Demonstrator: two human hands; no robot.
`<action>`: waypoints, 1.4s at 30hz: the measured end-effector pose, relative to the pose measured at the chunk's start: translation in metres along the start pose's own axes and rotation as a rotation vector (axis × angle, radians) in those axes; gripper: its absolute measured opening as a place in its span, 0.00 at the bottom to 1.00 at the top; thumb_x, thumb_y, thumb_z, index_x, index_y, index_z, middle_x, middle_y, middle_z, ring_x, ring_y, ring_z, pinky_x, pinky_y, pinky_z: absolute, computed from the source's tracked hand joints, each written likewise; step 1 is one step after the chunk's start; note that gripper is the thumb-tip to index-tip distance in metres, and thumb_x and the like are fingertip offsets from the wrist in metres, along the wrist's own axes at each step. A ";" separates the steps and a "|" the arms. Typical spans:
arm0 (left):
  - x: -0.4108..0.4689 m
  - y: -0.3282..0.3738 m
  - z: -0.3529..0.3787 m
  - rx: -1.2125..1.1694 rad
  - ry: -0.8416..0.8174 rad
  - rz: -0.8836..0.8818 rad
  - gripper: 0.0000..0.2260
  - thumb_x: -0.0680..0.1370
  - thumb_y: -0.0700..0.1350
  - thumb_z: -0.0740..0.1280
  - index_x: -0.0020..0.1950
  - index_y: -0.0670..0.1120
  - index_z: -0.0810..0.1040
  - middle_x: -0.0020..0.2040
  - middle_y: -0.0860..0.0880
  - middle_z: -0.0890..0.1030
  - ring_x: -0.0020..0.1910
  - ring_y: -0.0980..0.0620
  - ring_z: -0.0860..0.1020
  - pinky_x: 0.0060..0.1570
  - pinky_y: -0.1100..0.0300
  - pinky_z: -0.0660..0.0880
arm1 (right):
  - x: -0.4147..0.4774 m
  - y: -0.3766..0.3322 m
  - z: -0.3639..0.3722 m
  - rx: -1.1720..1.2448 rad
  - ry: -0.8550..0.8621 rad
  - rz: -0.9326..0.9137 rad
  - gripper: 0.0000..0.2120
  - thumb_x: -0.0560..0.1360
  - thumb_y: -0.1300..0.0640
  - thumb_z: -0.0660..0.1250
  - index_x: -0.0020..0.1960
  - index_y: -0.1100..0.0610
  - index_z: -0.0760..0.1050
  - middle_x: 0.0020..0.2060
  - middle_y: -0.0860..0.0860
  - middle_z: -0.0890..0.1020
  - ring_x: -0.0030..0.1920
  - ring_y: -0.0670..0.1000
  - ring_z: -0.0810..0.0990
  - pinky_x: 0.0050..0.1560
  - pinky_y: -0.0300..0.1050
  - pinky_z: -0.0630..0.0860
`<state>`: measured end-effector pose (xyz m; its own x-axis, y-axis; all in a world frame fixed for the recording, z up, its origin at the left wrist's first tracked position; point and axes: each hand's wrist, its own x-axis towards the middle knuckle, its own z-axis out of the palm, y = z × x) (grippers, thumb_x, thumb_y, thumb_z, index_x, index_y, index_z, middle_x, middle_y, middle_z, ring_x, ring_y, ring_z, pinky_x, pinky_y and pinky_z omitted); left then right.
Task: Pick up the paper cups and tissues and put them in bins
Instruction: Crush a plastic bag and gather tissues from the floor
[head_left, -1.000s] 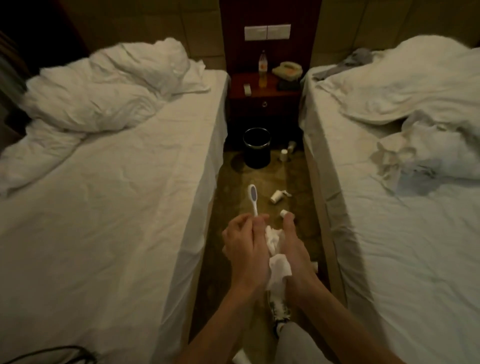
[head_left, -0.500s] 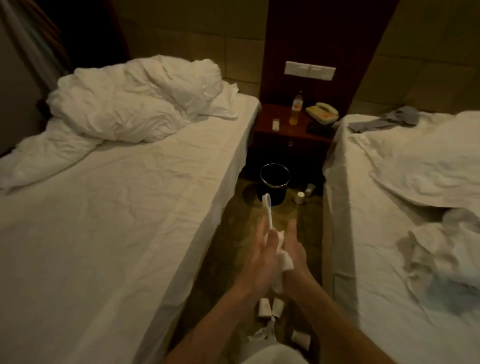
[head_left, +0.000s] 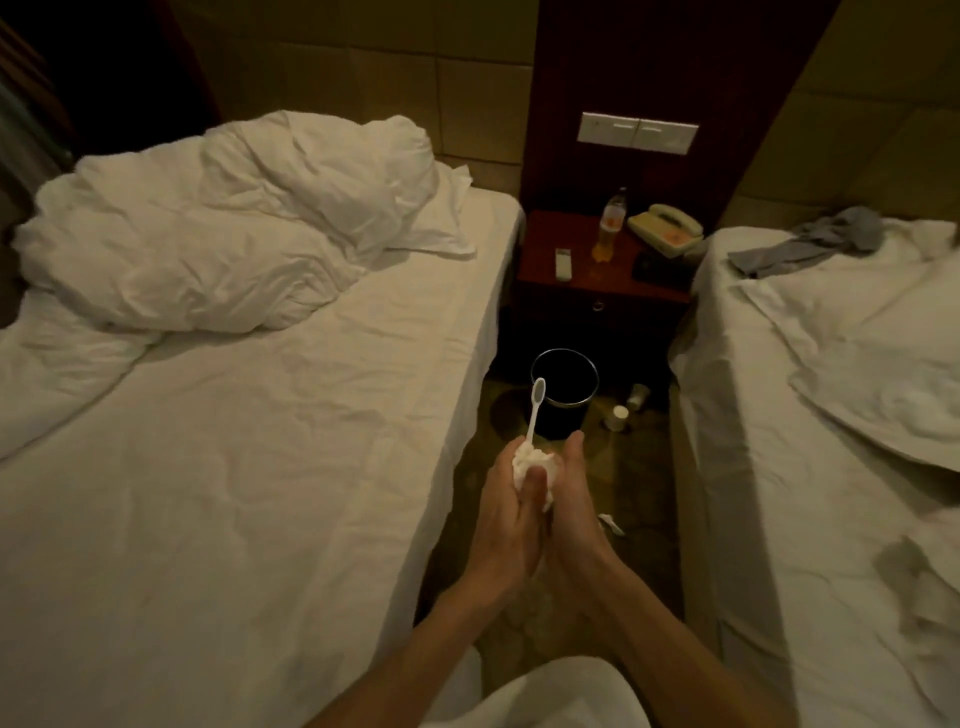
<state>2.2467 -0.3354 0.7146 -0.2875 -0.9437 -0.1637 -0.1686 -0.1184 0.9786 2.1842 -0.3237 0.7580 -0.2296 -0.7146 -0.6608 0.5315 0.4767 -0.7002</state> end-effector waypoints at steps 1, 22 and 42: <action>0.020 -0.001 -0.002 0.014 -0.035 -0.005 0.43 0.63 0.83 0.48 0.72 0.62 0.61 0.64 0.63 0.71 0.58 0.69 0.73 0.48 0.76 0.72 | 0.008 -0.010 0.012 0.043 0.026 0.000 0.35 0.79 0.35 0.47 0.73 0.59 0.66 0.69 0.61 0.72 0.70 0.59 0.70 0.74 0.57 0.63; 0.359 -0.001 0.050 0.152 -0.298 -0.290 0.18 0.80 0.56 0.62 0.65 0.51 0.59 0.54 0.55 0.72 0.48 0.56 0.77 0.33 0.72 0.75 | 0.265 -0.145 0.005 0.067 0.536 0.026 0.16 0.80 0.53 0.61 0.66 0.50 0.61 0.53 0.53 0.75 0.53 0.54 0.78 0.53 0.53 0.80; 0.684 -0.146 0.160 0.426 -0.308 -0.634 0.08 0.78 0.51 0.69 0.43 0.51 0.73 0.43 0.47 0.80 0.40 0.51 0.79 0.37 0.56 0.78 | 0.594 -0.212 -0.076 0.024 0.523 0.320 0.08 0.76 0.56 0.67 0.53 0.48 0.72 0.46 0.47 0.80 0.43 0.43 0.78 0.31 0.29 0.71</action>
<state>1.9237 -0.9145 0.4402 -0.2530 -0.6029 -0.7567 -0.7114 -0.4142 0.5678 1.8732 -0.8100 0.4935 -0.4222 -0.1890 -0.8866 0.6572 0.6098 -0.4430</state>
